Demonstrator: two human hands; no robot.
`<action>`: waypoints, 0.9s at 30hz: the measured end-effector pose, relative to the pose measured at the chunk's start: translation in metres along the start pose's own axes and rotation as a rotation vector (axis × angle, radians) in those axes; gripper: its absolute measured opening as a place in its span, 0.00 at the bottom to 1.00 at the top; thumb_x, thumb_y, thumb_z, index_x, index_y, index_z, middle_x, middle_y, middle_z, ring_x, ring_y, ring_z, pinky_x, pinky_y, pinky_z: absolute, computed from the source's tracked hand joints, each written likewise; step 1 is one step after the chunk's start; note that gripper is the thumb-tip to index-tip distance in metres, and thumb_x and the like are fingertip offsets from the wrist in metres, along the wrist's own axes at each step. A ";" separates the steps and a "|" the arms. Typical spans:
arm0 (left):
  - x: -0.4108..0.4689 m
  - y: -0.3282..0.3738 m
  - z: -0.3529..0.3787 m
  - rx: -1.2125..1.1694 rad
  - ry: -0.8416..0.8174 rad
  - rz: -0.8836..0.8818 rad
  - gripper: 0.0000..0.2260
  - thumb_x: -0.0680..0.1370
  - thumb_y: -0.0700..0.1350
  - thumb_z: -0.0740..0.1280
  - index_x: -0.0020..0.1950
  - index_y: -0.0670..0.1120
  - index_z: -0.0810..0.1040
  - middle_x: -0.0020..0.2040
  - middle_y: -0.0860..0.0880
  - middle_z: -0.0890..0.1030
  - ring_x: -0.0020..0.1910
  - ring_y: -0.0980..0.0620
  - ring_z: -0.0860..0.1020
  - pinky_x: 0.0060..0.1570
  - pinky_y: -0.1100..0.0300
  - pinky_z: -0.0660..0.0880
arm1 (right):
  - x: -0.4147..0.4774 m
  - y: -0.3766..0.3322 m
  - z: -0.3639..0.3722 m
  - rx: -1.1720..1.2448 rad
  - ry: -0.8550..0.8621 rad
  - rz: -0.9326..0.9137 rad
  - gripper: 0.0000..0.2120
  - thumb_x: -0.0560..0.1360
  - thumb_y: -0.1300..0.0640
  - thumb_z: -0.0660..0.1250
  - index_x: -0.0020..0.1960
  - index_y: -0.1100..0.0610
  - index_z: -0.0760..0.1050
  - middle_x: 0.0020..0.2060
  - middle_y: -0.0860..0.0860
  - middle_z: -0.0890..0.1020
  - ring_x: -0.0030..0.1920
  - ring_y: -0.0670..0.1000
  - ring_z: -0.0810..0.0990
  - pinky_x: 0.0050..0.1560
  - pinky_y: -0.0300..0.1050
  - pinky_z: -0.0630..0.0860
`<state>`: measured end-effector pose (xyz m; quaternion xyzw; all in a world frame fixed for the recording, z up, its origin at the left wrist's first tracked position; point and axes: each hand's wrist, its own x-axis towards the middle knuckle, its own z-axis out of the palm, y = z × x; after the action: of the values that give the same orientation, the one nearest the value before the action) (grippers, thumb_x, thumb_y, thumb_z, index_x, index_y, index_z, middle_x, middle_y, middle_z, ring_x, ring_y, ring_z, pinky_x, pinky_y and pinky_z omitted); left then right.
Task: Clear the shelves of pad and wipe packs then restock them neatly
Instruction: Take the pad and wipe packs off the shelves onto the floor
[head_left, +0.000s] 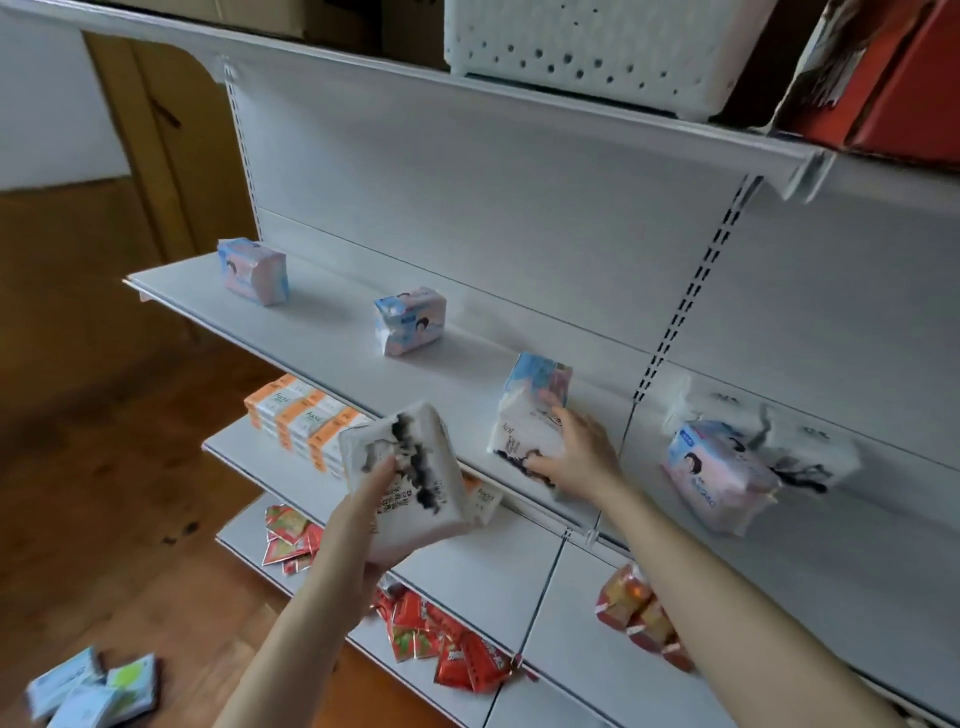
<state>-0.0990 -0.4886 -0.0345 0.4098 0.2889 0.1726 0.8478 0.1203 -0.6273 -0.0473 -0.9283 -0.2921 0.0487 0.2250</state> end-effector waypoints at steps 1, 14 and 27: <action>-0.003 -0.001 0.002 -0.022 -0.011 -0.008 0.12 0.72 0.52 0.67 0.50 0.46 0.76 0.34 0.49 0.84 0.31 0.52 0.83 0.29 0.62 0.78 | -0.004 -0.002 -0.001 0.074 0.042 0.032 0.37 0.66 0.51 0.73 0.72 0.49 0.62 0.60 0.55 0.76 0.59 0.57 0.74 0.56 0.45 0.71; -0.032 -0.076 0.128 -0.267 -0.304 -0.028 0.29 0.50 0.55 0.82 0.48 0.47 0.84 0.50 0.44 0.84 0.44 0.46 0.84 0.43 0.47 0.79 | -0.102 0.068 -0.078 1.075 -0.068 0.244 0.24 0.70 0.54 0.73 0.63 0.53 0.71 0.52 0.52 0.82 0.49 0.52 0.82 0.53 0.50 0.78; -0.107 -0.130 0.121 -0.378 -0.173 0.005 0.25 0.64 0.52 0.76 0.56 0.42 0.77 0.43 0.44 0.84 0.38 0.47 0.84 0.32 0.57 0.80 | -0.154 0.078 -0.072 1.019 -0.438 0.055 0.13 0.75 0.51 0.65 0.59 0.45 0.71 0.52 0.50 0.81 0.45 0.47 0.83 0.42 0.37 0.78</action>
<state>-0.0979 -0.6962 -0.0400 0.2574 0.1762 0.1901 0.9309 0.0495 -0.7987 -0.0241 -0.6776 -0.2473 0.3813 0.5781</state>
